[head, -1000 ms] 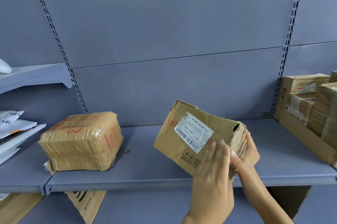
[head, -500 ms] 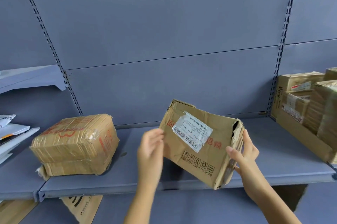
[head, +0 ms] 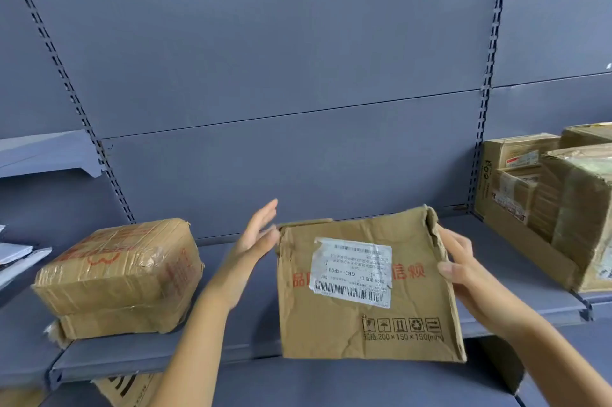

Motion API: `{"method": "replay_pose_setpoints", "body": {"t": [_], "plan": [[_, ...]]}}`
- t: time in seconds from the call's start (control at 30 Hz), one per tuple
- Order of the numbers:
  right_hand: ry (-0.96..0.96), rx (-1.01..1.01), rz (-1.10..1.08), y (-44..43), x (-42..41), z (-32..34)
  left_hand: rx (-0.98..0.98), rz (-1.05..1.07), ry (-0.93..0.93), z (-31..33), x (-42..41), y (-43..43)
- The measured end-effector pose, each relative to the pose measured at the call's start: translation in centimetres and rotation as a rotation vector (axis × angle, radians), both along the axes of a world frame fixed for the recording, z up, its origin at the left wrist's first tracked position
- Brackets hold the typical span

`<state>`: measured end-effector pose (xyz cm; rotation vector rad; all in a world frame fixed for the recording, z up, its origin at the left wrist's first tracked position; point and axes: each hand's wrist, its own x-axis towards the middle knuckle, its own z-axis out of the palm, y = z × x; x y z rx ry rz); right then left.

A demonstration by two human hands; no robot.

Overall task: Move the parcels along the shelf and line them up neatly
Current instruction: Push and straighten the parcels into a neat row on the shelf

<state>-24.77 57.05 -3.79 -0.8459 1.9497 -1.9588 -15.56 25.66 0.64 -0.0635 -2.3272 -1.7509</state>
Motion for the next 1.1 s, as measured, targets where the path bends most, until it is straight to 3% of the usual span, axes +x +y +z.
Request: {"method": "replay_pose_setpoints", "body": {"t": [0.1,0.2,0.47,0.7,0.8,0.93,1.03,1.1], "plan": [[0.031,0.107,0.096,-0.3,-1.0,3.7,-0.537,-0.098,-0.078,4.1,-1.2,1.2],[0.057,0.165,0.219,-0.7,-2.1,7.1,-0.686,-0.258,-0.235,7.9,-2.5,2.8],[0.161,0.279,0.478,-0.3,-3.3,14.5,-0.358,-0.544,-0.335,9.7,-2.1,4.0],[0.189,0.353,0.529,-1.0,-3.4,15.4,-0.108,-0.452,-0.223,8.3,-2.1,4.5],[0.081,0.421,0.535,-0.9,-4.1,15.0,-0.117,-0.488,-0.233,7.3,-1.8,5.2],[0.065,0.534,0.482,-1.1,-5.1,15.4,0.026,-0.375,-0.186,4.7,-1.1,6.7],[0.109,0.454,0.344,-1.5,-5.1,15.8,0.271,-0.259,-0.216,2.7,-1.1,6.8],[0.224,0.327,0.111,-1.4,-5.1,16.1,0.461,-0.261,-0.298,2.2,-1.2,6.8]]}}
